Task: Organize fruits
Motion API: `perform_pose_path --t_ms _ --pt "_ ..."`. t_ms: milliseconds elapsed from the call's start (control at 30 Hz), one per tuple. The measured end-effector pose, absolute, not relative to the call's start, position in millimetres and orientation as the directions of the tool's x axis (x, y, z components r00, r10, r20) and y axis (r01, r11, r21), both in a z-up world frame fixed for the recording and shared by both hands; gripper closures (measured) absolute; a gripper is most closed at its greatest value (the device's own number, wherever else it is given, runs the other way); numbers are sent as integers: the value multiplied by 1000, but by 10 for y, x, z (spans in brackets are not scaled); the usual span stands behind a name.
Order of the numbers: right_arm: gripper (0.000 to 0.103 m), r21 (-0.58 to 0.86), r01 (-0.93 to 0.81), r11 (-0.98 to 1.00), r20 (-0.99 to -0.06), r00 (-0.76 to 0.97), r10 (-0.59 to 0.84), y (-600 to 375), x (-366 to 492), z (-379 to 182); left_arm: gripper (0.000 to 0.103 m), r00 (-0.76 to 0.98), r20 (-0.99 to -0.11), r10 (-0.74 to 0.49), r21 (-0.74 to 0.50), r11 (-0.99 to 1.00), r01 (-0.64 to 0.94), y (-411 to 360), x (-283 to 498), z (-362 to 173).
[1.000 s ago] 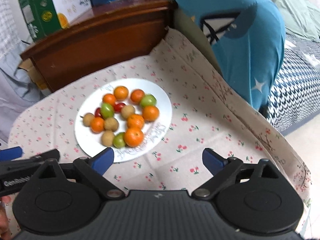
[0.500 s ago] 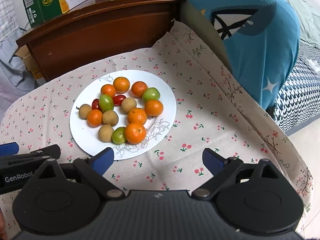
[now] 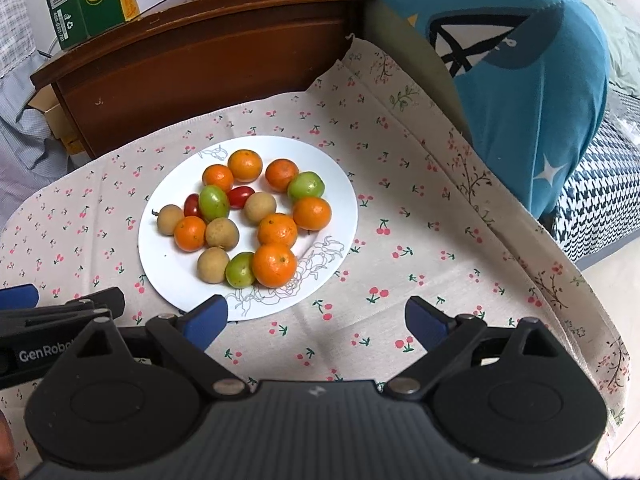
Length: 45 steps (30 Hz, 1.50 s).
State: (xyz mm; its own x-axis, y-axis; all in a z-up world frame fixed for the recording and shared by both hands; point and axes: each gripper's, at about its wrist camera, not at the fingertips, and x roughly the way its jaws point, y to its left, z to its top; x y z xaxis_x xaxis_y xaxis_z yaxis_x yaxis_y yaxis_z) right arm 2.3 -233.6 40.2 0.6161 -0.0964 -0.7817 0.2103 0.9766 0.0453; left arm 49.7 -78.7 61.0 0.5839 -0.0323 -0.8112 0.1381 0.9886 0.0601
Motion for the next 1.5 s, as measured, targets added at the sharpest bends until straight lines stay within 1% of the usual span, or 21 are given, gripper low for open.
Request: perform_pose_path --t_ms 833,1300,1500 --pt "8 25 151 988 -771 632 -77 -2229 -38 373 11 595 -804 10 113 984 136 -720 384 626" --pt "8 -5 72 997 -744 666 -52 -2081 -275 367 11 590 -808 -1 76 991 106 -511 84 617" --pt "7 2 51 999 -736 677 -34 -2111 -484 272 11 590 -807 -10 62 993 101 -412 -92 622"
